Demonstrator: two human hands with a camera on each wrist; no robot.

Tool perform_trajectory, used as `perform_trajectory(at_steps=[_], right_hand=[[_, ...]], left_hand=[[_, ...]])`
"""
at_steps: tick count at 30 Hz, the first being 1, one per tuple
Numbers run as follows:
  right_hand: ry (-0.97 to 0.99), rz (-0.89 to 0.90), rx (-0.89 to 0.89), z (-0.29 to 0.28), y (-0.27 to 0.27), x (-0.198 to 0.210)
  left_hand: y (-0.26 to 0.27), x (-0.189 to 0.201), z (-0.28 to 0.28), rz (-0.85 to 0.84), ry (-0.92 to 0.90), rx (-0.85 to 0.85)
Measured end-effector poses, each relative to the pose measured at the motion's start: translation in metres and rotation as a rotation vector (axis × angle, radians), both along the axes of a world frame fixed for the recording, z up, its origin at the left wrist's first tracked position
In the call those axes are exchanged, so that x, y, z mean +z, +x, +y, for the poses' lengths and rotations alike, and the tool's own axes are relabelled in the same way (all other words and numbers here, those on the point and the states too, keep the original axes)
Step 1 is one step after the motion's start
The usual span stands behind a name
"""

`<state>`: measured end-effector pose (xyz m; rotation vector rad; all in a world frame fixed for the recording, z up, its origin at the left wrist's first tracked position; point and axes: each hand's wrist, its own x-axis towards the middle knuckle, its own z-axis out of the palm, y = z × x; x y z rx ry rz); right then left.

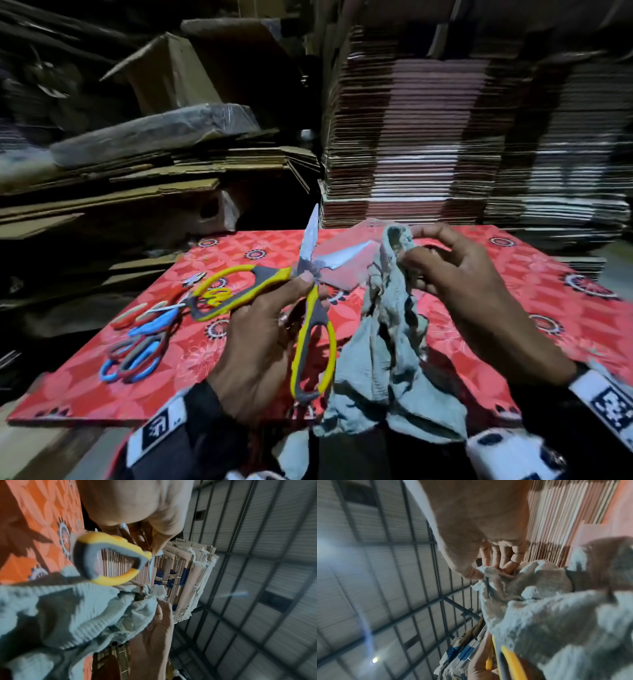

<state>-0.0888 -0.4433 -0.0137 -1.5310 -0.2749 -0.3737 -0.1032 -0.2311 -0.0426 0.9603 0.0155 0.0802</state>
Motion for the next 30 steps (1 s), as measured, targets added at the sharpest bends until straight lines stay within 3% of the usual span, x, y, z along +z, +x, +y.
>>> perform_trajectory(at_steps=[3, 10, 15, 22, 30], right_hand=[[0.045, 0.048, -0.005, 0.006, -0.010, -0.015], [0.024, 0.093, -0.034, 0.017, -0.005, -0.021], [0.181, 0.086, -0.066, 0.021, -0.001, -0.022], [0.354, 0.025, 0.033, 0.027, -0.010, -0.035], [0.312, -0.040, 0.052, 0.033, -0.022, -0.049]], left_hand=[[-0.005, -0.004, -0.005, 0.021, -0.079, 0.003], [-0.008, -0.007, -0.013, 0.025, -0.066, -0.001], [-0.001, -0.001, -0.020, -0.002, -0.092, 0.054], [-0.006, -0.008, -0.028, 0.024, -0.080, 0.017], [-0.017, -0.018, -0.037, -0.048, -0.071, 0.079]])
